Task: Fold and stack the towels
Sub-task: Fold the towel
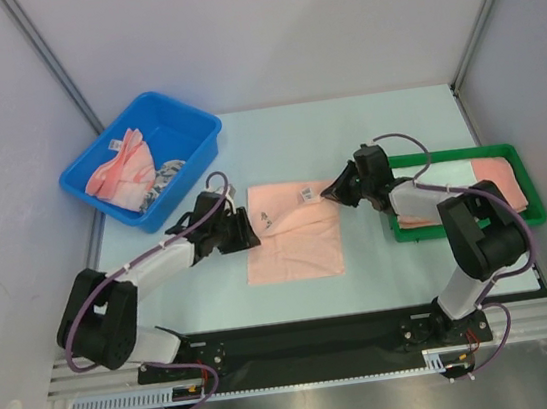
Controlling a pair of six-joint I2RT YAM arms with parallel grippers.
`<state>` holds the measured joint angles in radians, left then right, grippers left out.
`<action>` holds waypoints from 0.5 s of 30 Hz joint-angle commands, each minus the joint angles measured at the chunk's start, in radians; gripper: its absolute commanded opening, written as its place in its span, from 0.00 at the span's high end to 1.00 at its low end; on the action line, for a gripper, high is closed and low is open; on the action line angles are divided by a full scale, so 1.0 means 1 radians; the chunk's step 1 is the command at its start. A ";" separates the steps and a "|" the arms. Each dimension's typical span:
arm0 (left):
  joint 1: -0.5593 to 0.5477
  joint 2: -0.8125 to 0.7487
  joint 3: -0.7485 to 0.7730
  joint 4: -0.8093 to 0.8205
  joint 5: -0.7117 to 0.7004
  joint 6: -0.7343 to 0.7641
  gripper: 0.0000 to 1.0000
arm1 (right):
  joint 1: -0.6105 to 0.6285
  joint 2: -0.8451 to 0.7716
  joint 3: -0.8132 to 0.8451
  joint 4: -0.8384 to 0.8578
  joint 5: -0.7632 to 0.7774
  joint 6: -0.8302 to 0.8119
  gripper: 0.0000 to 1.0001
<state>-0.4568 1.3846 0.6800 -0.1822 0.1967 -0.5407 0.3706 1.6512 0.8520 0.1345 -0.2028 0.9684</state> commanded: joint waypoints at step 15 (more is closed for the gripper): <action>-0.056 0.129 0.144 -0.046 -0.204 0.166 0.59 | -0.039 0.021 0.050 0.070 -0.058 0.009 1.00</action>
<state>-0.4995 1.5154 0.7929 -0.2298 0.0124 -0.4095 0.3393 1.6726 0.8604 0.1566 -0.2516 0.9722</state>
